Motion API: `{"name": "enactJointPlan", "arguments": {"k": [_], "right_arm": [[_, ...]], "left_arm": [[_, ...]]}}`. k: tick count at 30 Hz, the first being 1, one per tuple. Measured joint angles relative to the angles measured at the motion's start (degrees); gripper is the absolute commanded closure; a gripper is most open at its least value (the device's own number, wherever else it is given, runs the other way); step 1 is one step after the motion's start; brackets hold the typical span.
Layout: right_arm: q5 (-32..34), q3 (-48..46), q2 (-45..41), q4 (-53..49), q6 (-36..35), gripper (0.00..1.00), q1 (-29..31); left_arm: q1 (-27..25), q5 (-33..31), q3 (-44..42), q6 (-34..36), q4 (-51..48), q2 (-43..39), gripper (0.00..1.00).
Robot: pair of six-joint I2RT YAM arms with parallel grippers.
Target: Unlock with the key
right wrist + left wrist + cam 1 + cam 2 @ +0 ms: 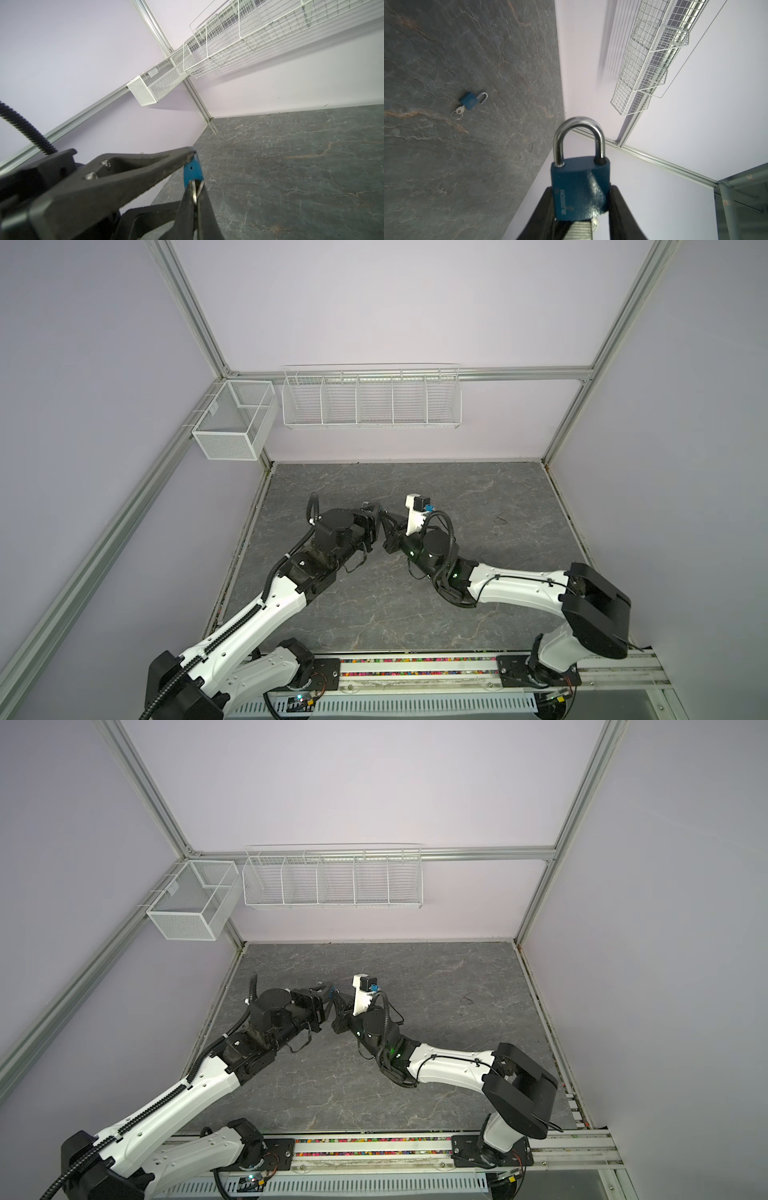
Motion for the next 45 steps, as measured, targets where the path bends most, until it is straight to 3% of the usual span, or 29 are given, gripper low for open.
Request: {"name": "enactJointPlan", "arguments": {"k": [7,14,20,32,45], "right_arm": [[-4.5,0.7,-1.6,-6.1,1.6,0.93,-1.3],[-6.7,-0.7,-7.6,-13.5,-0.4,0.68,-1.1],[-9.3,-3.0,-15.3,-19.4,-1.0,0.62,-2.4],[-19.9,4.9,-12.7,-30.6,-0.7,0.79,-6.9],[-20.6,8.0,-10.5,-34.6,-0.4,0.91,-7.3]], "left_arm": [[0.0,0.2,0.5,2.6,-1.9,0.4,1.00],[0.0,3.4,2.4,6.3,-4.0,0.3,1.00],[0.2,3.8,3.8,9.2,-5.2,0.3,1.00],[0.2,3.9,4.0,11.3,-7.1,0.3,1.00],[0.2,4.0,4.3,11.5,-7.7,0.3,1.00]]}}
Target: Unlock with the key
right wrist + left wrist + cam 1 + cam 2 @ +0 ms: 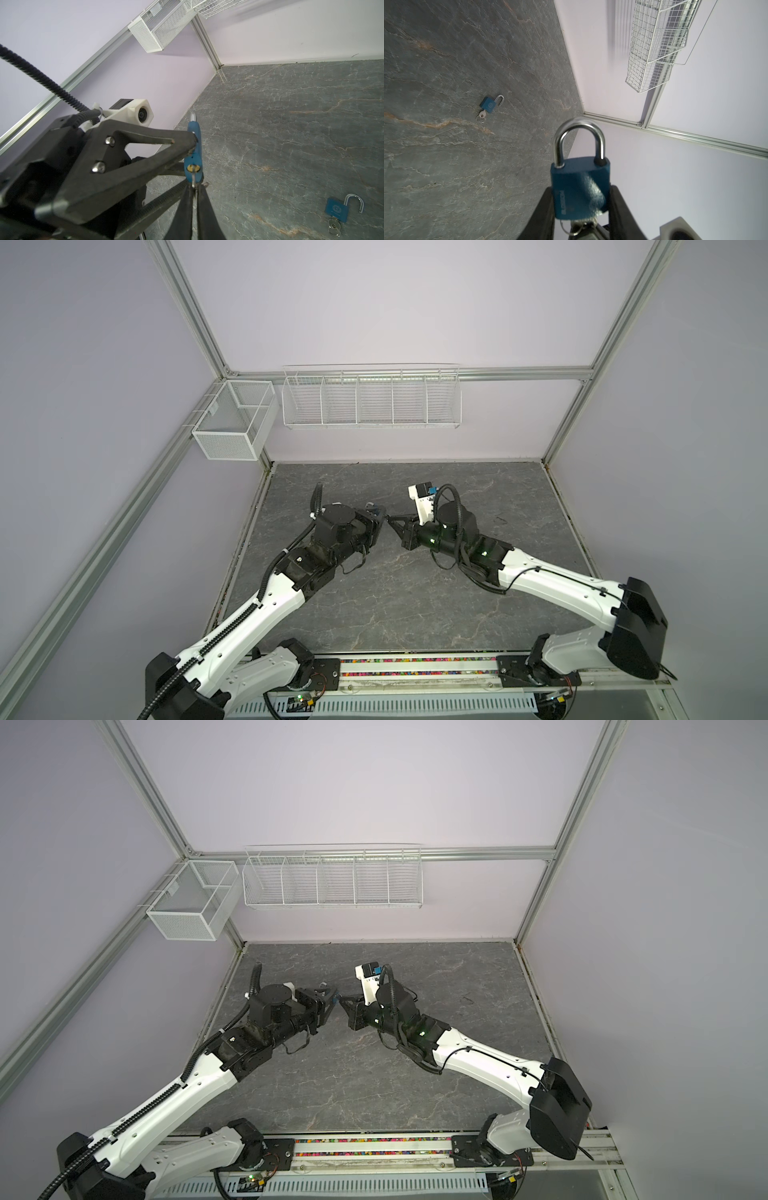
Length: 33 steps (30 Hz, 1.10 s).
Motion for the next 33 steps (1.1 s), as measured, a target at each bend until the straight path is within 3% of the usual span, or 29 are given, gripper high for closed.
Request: {"name": "enactJointPlan", "arguments": {"k": [11,23,33], "right_arm": [[0.2,3.2,2.5,-0.6,-0.2,0.93,-0.4],[0.2,3.0,-0.4,-5.6,0.6,0.77,-0.4],[0.3,3.5,-0.5,-8.0,1.9,0.76,-0.4]], "left_arm": [[-0.5,-3.1,3.9,1.6,-2.2,2.8,1.00],[-1.0,-2.8,4.1,4.6,-4.1,3.2,1.00],[-1.0,-3.4,4.1,5.6,-4.5,3.2,1.00]]}}
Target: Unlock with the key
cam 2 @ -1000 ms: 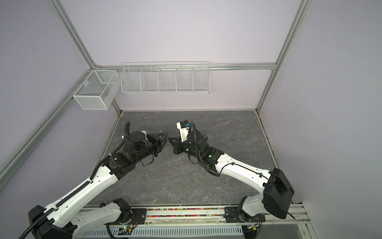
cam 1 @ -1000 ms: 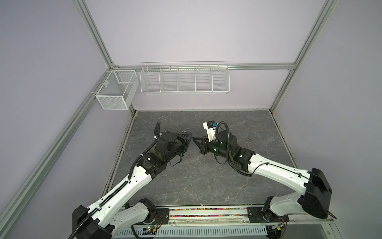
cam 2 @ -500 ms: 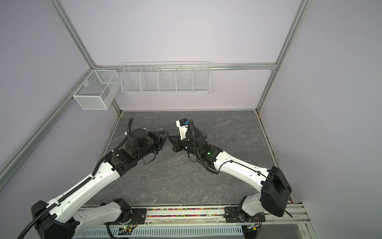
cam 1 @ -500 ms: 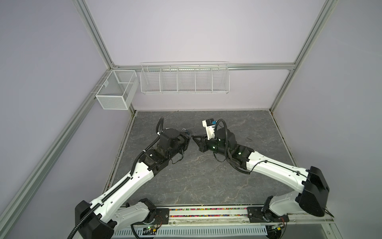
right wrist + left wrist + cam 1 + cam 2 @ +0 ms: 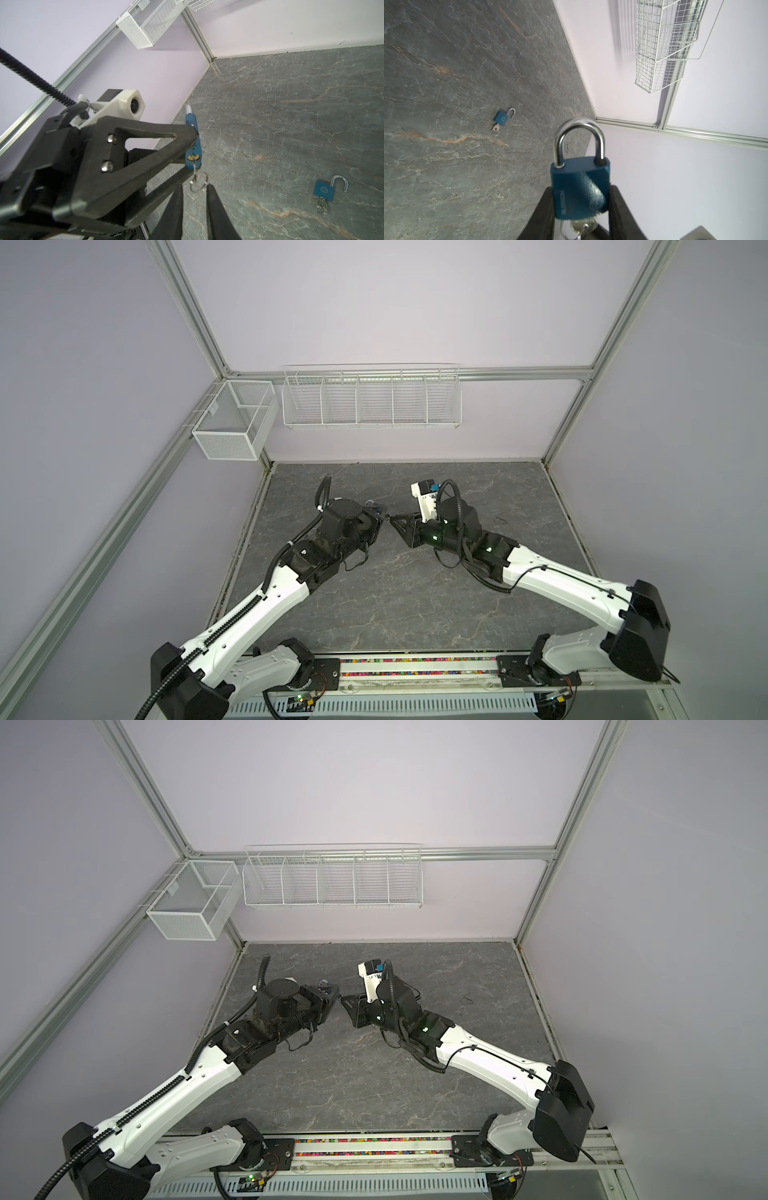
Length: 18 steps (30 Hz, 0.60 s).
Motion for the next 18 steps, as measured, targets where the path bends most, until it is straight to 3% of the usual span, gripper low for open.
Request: {"name": "enactJointPlan", "arguments": {"k": [10,18], "right_arm": [[0.2,3.7,4.0,-1.6,1.9,0.80,0.0],[-0.3,5.6,5.5,-2.1,3.4,0.91,-0.3]], "left_arm": [[0.0,0.0,0.0,0.0,0.0,0.0,1.00],[0.0,-0.6,0.0,0.4,0.2,0.0,1.00]]}}
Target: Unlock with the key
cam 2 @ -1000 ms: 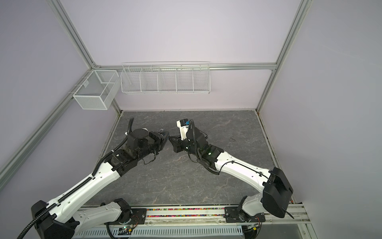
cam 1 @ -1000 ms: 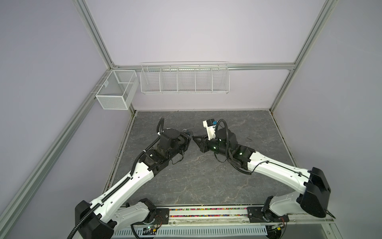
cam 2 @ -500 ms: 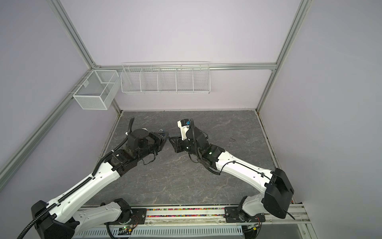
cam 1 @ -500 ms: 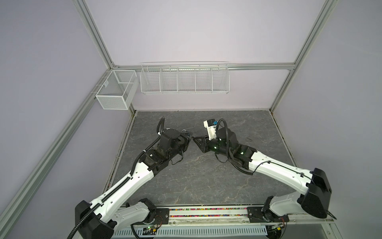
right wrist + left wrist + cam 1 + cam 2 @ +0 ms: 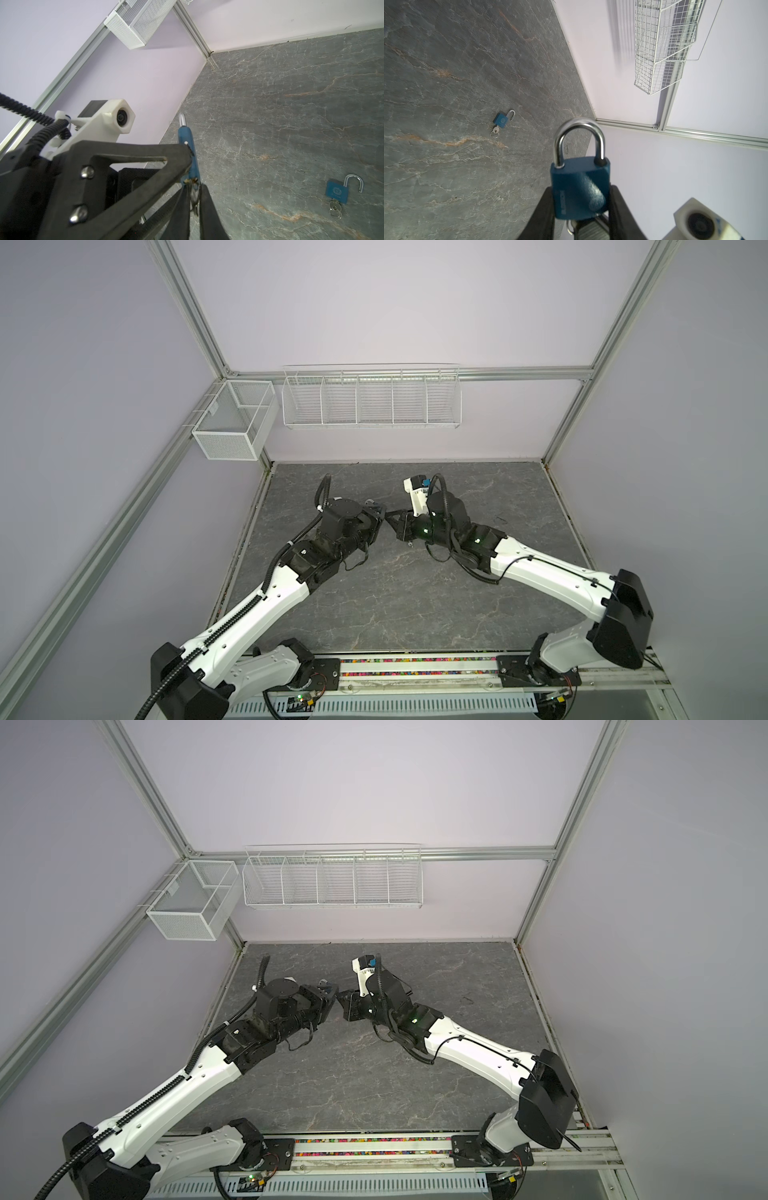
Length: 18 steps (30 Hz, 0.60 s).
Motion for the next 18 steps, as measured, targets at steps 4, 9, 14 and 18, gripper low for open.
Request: {"name": "enactJointPlan", "arguments": {"k": [4,9,14,18], "right_arm": [[-0.6,0.4,0.6,0.0,1.2,0.93,-0.1],[-1.2,0.4,0.6,0.0,4.3,0.93,-0.4],[-4.0,-1.6,0.5,3.0,13.4,0.94,-1.4],[-5.8,-3.7,0.2,6.2,21.4,0.94,-2.1]], "left_arm": [[0.0,-0.9,0.0,0.0,-0.1,0.0,1.00],[0.0,-0.9,-1.0,0.0,1.5,-0.2,1.00],[0.0,-0.7,-3.9,0.0,5.7,-0.7,1.00],[0.0,-0.4,-4.9,0.0,7.3,-0.7,1.00]]}}
